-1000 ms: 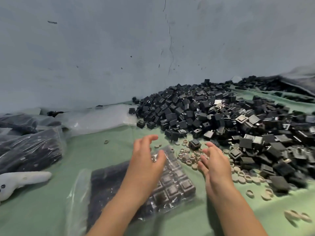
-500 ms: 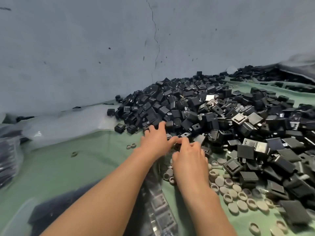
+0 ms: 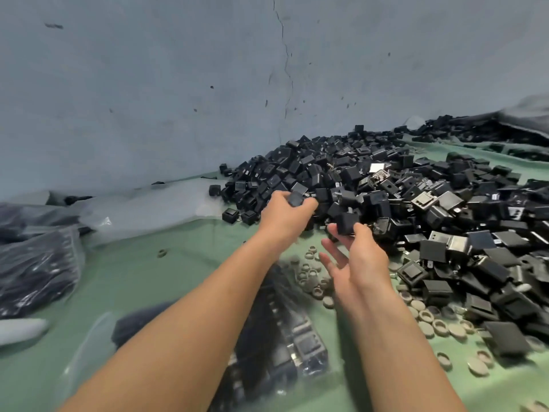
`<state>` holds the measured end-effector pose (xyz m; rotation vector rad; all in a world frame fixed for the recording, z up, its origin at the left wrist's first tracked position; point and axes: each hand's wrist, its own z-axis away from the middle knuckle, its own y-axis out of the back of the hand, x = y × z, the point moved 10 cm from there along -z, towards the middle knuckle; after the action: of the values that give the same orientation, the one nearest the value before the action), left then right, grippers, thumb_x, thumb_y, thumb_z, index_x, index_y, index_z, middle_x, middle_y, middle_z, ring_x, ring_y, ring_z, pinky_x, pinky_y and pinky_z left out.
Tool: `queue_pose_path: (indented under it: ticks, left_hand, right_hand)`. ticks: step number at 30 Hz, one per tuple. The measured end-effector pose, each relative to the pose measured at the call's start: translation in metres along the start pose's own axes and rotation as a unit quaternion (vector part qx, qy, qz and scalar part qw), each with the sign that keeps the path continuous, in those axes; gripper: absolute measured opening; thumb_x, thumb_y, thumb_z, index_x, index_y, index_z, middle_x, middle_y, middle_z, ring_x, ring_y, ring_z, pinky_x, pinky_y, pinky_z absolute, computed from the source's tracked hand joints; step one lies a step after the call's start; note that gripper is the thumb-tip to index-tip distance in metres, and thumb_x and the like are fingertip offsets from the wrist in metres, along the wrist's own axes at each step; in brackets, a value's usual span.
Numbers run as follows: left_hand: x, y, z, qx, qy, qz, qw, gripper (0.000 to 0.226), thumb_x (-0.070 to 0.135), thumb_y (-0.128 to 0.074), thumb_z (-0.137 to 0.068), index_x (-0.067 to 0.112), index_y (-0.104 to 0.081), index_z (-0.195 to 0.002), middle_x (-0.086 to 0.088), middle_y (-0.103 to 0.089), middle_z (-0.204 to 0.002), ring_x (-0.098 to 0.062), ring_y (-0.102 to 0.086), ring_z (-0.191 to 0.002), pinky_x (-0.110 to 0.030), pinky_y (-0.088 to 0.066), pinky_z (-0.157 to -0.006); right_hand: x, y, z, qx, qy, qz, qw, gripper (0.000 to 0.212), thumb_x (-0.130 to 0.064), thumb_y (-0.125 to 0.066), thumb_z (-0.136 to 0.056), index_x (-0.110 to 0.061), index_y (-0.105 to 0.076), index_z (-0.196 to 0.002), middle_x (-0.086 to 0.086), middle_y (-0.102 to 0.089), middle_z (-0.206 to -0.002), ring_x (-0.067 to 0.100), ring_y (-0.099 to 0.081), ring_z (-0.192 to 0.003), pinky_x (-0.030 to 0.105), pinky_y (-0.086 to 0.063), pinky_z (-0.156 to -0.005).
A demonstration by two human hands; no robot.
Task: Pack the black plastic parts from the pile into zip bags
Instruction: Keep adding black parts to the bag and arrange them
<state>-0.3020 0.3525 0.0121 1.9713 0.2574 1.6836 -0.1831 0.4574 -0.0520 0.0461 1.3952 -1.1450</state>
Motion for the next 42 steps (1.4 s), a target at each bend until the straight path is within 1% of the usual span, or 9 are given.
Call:
queue_pose_path:
  ticks: [4, 9, 13, 17, 21, 23, 26, 36, 42]
  left_hand:
    - [0.031, 0.008, 0.07, -0.032, -0.101, 0.09, 0.99, 0.039, 0.048, -0.061, -0.078, 0.037, -0.051, -0.114, 0.014, -0.069, -0.075, 0.002, -0.063, -0.061, -0.01, -0.045, -0.051]
    - [0.025, 0.033, 0.134, 0.057, -0.163, 0.058, 0.983, 0.036, 0.061, -0.056, -0.083, 0.047, -0.052, -0.116, 0.016, -0.064, -0.081, 0.004, -0.061, -0.076, -0.009, -0.045, -0.062]
    - [0.006, 0.058, 0.163, 0.081, -0.146, 0.098, 0.981, 0.034, 0.064, -0.058, -0.083, 0.043, -0.059, -0.11, 0.017, -0.067, -0.088, 0.002, -0.064, -0.083, -0.023, -0.054, -0.075]
    - [-0.005, 0.087, 0.194, 0.113, -0.147, 0.179, 0.966, 0.042, 0.068, -0.055, -0.083, 0.046, -0.058, -0.118, 0.02, -0.058, -0.109, 0.002, -0.061, -0.098, -0.015, -0.051, -0.083]
    - [-0.018, 0.123, 0.223, 0.211, -0.147, 0.32, 0.912, 0.023, 0.051, -0.063, -0.092, 0.036, -0.06, -0.109, 0.015, -0.067, -0.089, -0.004, -0.068, -0.079, -0.02, -0.055, -0.07]
    - [-0.032, 0.139, 0.23, 0.246, -0.117, 0.394, 0.878, 0.018, 0.044, -0.065, -0.093, 0.034, -0.06, -0.107, 0.013, -0.067, -0.081, -0.005, -0.067, -0.073, -0.024, -0.057, -0.069]
    - [-0.059, 0.172, 0.237, 0.31, -0.068, 0.423, 0.849, 0.013, 0.039, -0.06, -0.096, 0.033, -0.056, -0.107, 0.011, -0.065, -0.078, -0.003, -0.065, -0.069, -0.019, -0.055, -0.062]
    - [-0.19, 0.28, 0.286, 0.395, 0.097, 0.344, 0.846, 0.015, 0.023, -0.048, -0.1, 0.01, -0.049, -0.106, -0.007, -0.055, -0.078, -0.013, -0.056, -0.059, -0.031, -0.054, -0.06]
    - [-0.206, 0.265, 0.271, 0.289, 0.147, 0.297, 0.898, 0.009, 0.027, -0.051, -0.102, 0.023, -0.055, -0.109, -0.005, -0.052, -0.088, -0.021, -0.058, -0.07, -0.038, -0.059, -0.063]
  right_hand:
    - [0.03, -0.027, 0.037, -0.063, -0.132, -0.179, 0.973, 0.026, -0.036, -0.041, -0.105, -0.019, -0.06, -0.107, 0.005, -0.067, -0.097, 0.022, -0.066, -0.089, 0.043, -0.055, -0.089]
    - [0.039, -0.062, 0.09, -0.192, -0.113, -0.244, 0.944, 0.034, -0.035, -0.048, -0.094, -0.013, -0.071, -0.081, 0.005, -0.066, -0.076, 0.019, -0.067, -0.067, 0.027, -0.054, -0.063]
    - [0.057, -0.064, 0.116, -0.191, -0.108, -0.238, 0.946, 0.034, -0.037, -0.042, -0.095, -0.016, -0.065, -0.083, 0.003, -0.063, -0.074, 0.017, -0.065, -0.066, 0.024, -0.053, -0.062]
    - [0.082, -0.06, 0.141, -0.155, -0.158, -0.229, 0.948, 0.033, -0.038, -0.044, -0.097, -0.012, -0.064, -0.099, 0.008, -0.069, -0.083, 0.02, -0.07, -0.065, 0.024, -0.058, -0.058]
    - [0.097, -0.063, 0.168, -0.13, -0.2, -0.27, 0.933, 0.032, -0.031, -0.048, -0.092, -0.012, -0.069, -0.076, 0.005, -0.068, -0.068, 0.018, -0.068, -0.056, 0.022, -0.057, -0.054]
    - [0.103, -0.07, 0.18, -0.134, -0.222, -0.289, 0.922, 0.026, -0.028, -0.053, -0.082, -0.013, -0.071, -0.07, 0.004, -0.07, -0.074, 0.017, -0.071, -0.065, 0.024, -0.059, -0.062]
    - [0.114, -0.074, 0.19, -0.12, -0.257, -0.319, 0.904, 0.02, -0.029, -0.057, -0.085, -0.016, -0.069, -0.094, 0.005, -0.068, -0.101, 0.02, -0.067, -0.104, 0.034, -0.059, -0.082]
    - [0.112, -0.062, 0.197, -0.113, -0.249, -0.369, 0.888, 0.029, -0.029, -0.067, -0.087, -0.014, -0.067, -0.111, 0.005, -0.069, -0.104, 0.019, -0.07, -0.092, 0.028, -0.06, -0.067]
    - [0.11, -0.059, 0.192, -0.123, -0.239, -0.367, 0.891, 0.043, -0.03, -0.067, -0.087, -0.017, -0.062, -0.128, 0.005, -0.067, -0.113, 0.02, -0.069, -0.096, 0.026, -0.06, -0.065]
